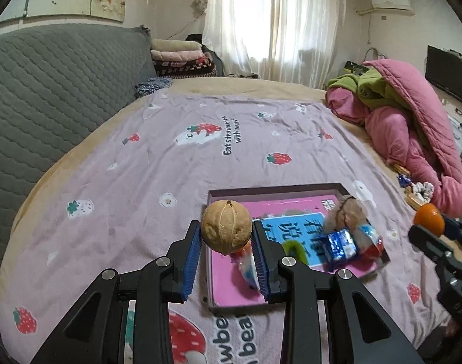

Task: Organize objects
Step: 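Carry the walnut with the left tool while the right carries the mandarin into the tray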

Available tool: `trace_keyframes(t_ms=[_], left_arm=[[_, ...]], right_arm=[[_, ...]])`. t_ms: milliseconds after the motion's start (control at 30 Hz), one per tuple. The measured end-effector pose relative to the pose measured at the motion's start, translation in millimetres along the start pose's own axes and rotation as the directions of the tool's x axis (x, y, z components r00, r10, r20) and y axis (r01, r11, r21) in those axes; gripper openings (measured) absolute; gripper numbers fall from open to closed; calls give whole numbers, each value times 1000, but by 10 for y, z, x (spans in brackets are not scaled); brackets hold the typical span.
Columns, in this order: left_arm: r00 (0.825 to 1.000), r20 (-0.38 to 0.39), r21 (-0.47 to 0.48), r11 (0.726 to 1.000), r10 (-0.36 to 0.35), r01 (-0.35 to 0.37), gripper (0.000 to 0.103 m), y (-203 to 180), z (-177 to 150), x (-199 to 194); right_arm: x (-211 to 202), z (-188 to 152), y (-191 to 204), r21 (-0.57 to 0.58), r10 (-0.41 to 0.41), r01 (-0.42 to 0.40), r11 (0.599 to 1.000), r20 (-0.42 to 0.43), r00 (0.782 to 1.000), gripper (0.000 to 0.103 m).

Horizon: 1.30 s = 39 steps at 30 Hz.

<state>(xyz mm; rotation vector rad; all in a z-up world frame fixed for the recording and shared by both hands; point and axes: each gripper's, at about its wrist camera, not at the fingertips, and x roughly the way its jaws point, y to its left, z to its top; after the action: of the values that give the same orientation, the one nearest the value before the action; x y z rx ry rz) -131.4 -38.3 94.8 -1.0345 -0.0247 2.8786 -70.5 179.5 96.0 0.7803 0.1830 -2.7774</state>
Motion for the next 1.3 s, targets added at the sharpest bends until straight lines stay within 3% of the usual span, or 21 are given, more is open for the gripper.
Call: trace_keyframes(t_ms=[300, 767, 1300], left_arm=[[998, -57, 4, 1000, -10, 10, 33, 0, -162, 375], [983, -185, 33, 999, -17, 24, 33, -155, -636, 922], [975, -220, 59, 997, -28, 42, 33, -298, -804, 1142]], right_arm=[[259, -50, -100, 7, -4, 4, 1000, -34, 999, 39], [756, -500, -58, 12, 19, -17, 1000, -155, 988, 39], [971, -700, -93, 13, 24, -21, 1000, -211, 977, 39]])
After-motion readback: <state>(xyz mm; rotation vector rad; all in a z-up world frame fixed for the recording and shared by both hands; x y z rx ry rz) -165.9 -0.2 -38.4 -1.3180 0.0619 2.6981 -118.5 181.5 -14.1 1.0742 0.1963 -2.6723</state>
